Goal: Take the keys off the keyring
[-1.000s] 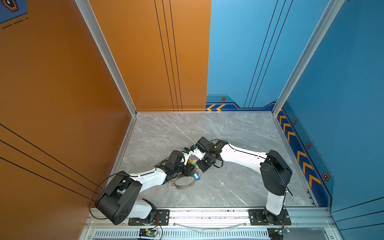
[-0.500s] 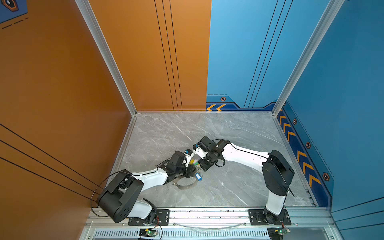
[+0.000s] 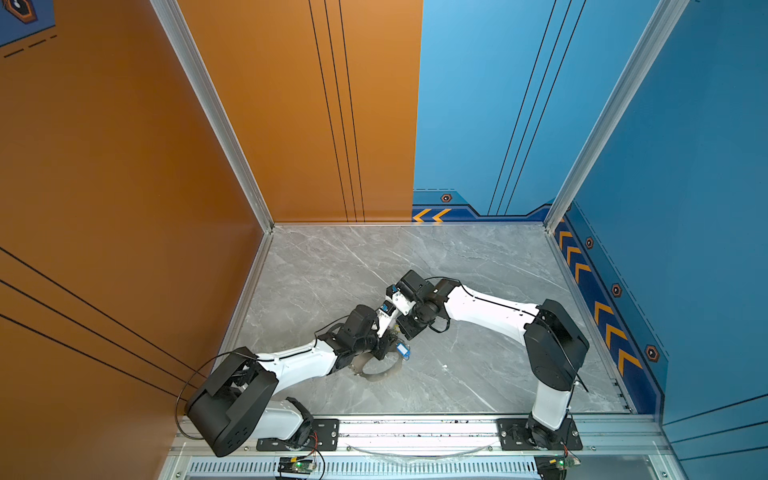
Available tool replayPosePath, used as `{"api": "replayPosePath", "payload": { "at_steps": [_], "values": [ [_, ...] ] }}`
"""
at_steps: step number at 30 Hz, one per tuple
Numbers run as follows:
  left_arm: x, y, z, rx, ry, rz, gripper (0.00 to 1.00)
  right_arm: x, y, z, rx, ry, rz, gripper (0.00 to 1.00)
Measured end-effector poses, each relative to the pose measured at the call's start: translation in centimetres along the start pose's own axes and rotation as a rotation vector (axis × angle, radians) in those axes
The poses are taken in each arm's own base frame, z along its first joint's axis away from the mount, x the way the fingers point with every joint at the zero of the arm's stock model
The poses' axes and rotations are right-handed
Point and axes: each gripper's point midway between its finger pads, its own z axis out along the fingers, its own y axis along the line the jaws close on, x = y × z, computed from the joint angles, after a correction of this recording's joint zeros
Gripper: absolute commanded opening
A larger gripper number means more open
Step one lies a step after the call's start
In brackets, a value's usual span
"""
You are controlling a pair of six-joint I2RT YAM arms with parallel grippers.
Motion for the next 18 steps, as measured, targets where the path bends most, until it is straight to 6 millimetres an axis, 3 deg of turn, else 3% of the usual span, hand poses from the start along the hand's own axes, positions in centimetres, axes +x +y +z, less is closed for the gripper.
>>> {"api": "replayPosePath", "payload": {
  "at_steps": [11,18],
  "values": [
    [-0.9,0.2,-0.2,-0.002,-0.070,0.039,0.19,-0.1,-0.1,0.0,0.000,-0.003,0.003,0.01],
    [0.8,0.3,1.6,0.028,0.001,0.024,0.14,0.0,-0.1,0.1,-0.001,-0.005,0.005,0.01]
  ]
}}
